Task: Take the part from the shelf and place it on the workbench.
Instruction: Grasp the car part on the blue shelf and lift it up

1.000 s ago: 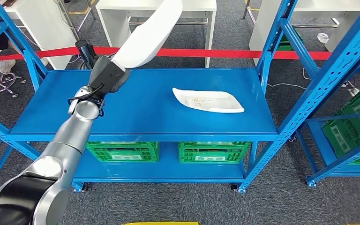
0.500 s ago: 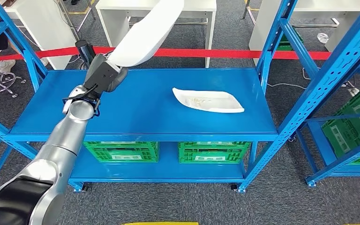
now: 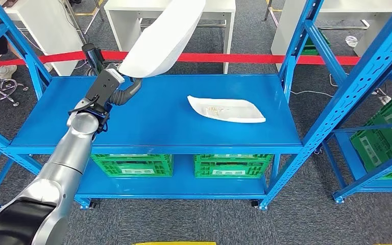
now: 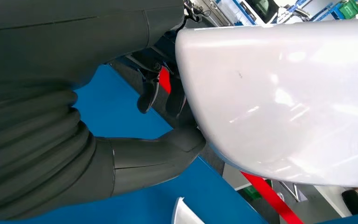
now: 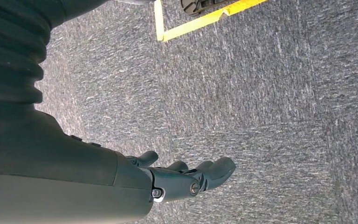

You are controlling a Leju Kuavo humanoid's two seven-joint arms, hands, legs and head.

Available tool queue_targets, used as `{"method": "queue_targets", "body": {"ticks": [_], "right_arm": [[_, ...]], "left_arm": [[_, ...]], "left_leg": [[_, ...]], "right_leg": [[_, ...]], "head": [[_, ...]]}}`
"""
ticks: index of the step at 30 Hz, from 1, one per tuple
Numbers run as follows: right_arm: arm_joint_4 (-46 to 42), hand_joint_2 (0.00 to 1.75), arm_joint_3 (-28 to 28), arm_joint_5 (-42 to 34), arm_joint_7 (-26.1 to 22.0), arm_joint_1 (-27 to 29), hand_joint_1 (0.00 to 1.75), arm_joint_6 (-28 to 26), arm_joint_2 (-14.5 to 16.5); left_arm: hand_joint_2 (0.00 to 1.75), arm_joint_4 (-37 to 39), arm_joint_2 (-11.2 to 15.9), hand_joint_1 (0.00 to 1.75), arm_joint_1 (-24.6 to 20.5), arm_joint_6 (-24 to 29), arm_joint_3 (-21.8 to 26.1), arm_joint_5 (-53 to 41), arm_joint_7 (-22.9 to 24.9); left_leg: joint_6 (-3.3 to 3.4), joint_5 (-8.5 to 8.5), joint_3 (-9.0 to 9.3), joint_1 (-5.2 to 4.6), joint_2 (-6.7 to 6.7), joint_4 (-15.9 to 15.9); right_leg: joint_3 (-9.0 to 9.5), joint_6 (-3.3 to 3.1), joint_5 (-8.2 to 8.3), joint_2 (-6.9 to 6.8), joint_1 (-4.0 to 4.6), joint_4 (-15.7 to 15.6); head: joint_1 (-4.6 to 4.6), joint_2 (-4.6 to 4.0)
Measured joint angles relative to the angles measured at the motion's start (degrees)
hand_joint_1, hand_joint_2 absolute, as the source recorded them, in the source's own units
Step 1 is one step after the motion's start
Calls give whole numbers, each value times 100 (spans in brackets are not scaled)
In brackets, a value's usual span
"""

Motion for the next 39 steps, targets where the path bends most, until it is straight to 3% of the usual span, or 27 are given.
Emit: {"method": "queue_targets", "body": {"ticks": [10, 20, 30, 39], "right_arm": [[0, 175, 0, 15, 8, -2, 0, 9, 0], [0, 175, 0, 7, 92, -4, 0, -8, 0], [0, 175, 0, 7, 51, -5, 0, -5, 0], [0, 175, 0, 57, 40, -1, 0, 13, 0]], "left_arm": [[175, -92, 150, 127, 181, 117, 5, -246, 145], [175, 375, 207, 127, 1, 154, 30, -282, 71], [175, 1231, 256, 127, -266, 962, -107, -1312, 629], [175, 2152, 262, 127, -298, 1732, -391, -2609, 1444]], "left_leg": [[0, 0, 0, 0, -1, -1], [0, 0, 0, 0, 0, 0], [0, 0, 1, 0, 1, -1], [0, 0, 0, 0, 1, -1]], "right_leg": [[0, 0, 0, 0, 0, 0], [-1, 0, 0, 0, -1, 0], [-3, 0, 0, 1, 0, 0], [-3, 0, -1, 1, -1, 0]], "head": [[1, 0], [0, 0], [1, 0], [0, 0]]}}
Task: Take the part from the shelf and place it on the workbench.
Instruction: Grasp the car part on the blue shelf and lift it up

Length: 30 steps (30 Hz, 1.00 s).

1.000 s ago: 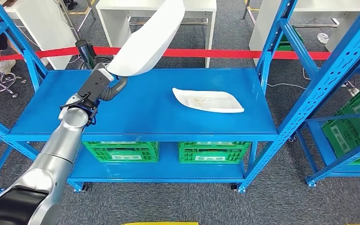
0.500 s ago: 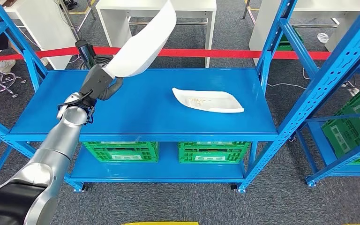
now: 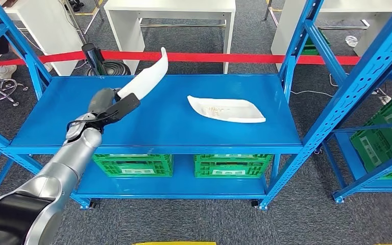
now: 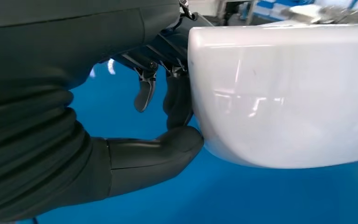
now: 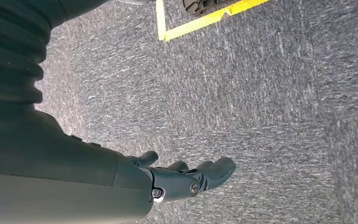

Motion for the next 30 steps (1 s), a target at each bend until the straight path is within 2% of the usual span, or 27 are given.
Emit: {"method": "queue_targets", "body": {"ticks": [4, 29, 30], "right_arm": [[0, 175, 0, 41, 38, 0, 0, 10, 0], [0, 175, 0, 56, 60, 0, 0, 30, 0], [0, 175, 0, 54, 57, 0, 0, 32, 0]], "left_arm": [[175, 359, 0, 127, -2, 80, -134, -417, 287], [175, 1043, 21, 127, -31, -191, -447, -1183, 628], [175, 1047, 22, 96, -31, -189, -447, -1202, 628]], "left_leg": [[0, 0, 0, 0, 0, 0], [0, 0, 0, 0, -1, 0], [0, 0, 0, 0, -1, 0]], "right_leg": [[0, 0, 0, 0, 0, 0], [1, 0, 0, -1, 0, 0], [1, 0, 0, -1, 0, 0]], "head": [[0, 0], [1, 0], [1, 0]]}}
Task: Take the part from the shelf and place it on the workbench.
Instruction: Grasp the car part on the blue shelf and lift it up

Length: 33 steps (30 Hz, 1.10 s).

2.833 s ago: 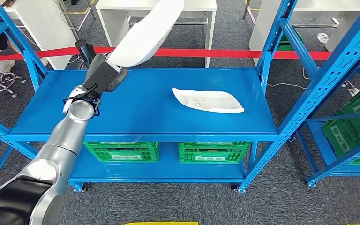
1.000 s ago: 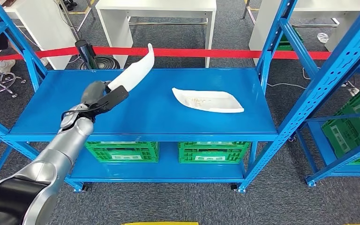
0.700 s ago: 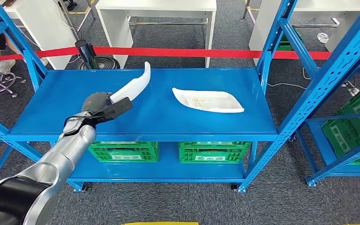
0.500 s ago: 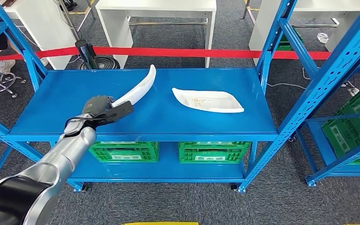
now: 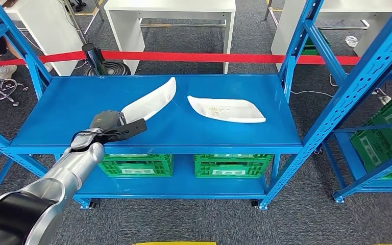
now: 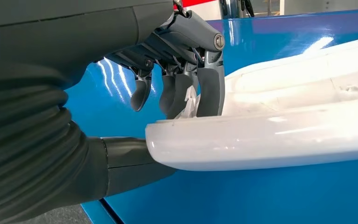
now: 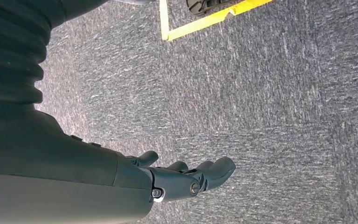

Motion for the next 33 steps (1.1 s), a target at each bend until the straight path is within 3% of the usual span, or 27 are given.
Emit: {"method": "queue_targets", "body": {"ticks": [3, 14, 18, 24, 33], "right_arm": [[0, 175, 0, -1, -15, 0, 0, 2, 0], [0, 175, 0, 1, -21, 0, 0, 19, 0], [0, 175, 0, 1, -21, 1, 0, 22, 0], [0, 175, 0, 8, -14, 1, 0, 37, 0], [0, 175, 0, 7, -4, 0, 0, 37, 0]], "left_arm": [[175, 11, 4, 0, 0, 22, -1, -99, 22], [175, 23, 33, 0, 1, 140, 1, -238, 27], [0, 22, 35, 0, 7, 251, 5, -265, 23], [0, -49, 71, 0, -8, 484, 44, -904, 348], [0, -169, 105, 0, -135, 415, 157, -1085, 293]], "left_leg": [[0, 0, 0, 0, 0, 0], [0, 0, 0, 0, -1, 0], [0, 0, 0, 0, -1, 0], [0, 0, 0, 0, -1, 0], [0, 0, 0, 0, 0, 0]], "right_leg": [[0, 0, 0, 0, 0, 0], [1, 0, 0, -1, 1, 0], [1, 0, 0, -1, 1, 0], [0, 0, 0, -1, 0, 0], [1, 0, 0, -1, 0, 0]], "head": [[0, 0], [0, 0], [-1, 0], [0, 0], [0, -1]]}}
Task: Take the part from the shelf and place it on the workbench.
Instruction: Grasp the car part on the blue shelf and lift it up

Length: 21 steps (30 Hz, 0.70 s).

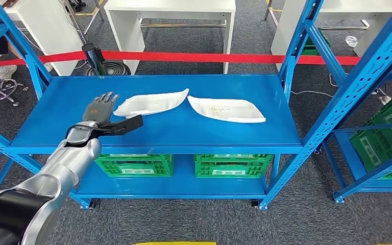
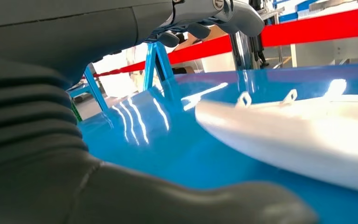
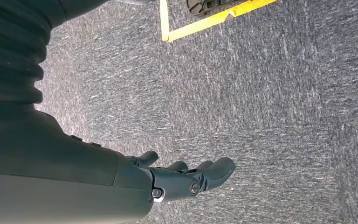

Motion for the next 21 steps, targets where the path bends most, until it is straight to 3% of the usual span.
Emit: {"method": "queue_targets", "body": {"ticks": [9, 17, 21], "right_arm": [[0, 175, 0, 0, 0, 0, 0, 0, 0], [0, 175, 0, 8, -14, -1, 0, 4, 0], [0, 175, 0, 16, -4, -2, 0, 5, 0]], "left_arm": [[0, -33, 8, 0, -14, 4, 32, -19, -58], [0, -202, -64, 0, 54, 138, 349, 161, -876], [0, -219, -175, 0, 96, -261, 408, 103, -1046]], "left_leg": [[0, 0, 0, 0, 0, 0], [0, 0, 0, 0, 0, 0], [0, 0, 0, 0, -2, 0]], "right_leg": [[0, 0, 0, 0, 0, 0], [0, 0, 0, 0, -1, 0], [0, 0, 0, 0, -1, -1]], "head": [[0, 1], [0, 1], [0, 1]]}}
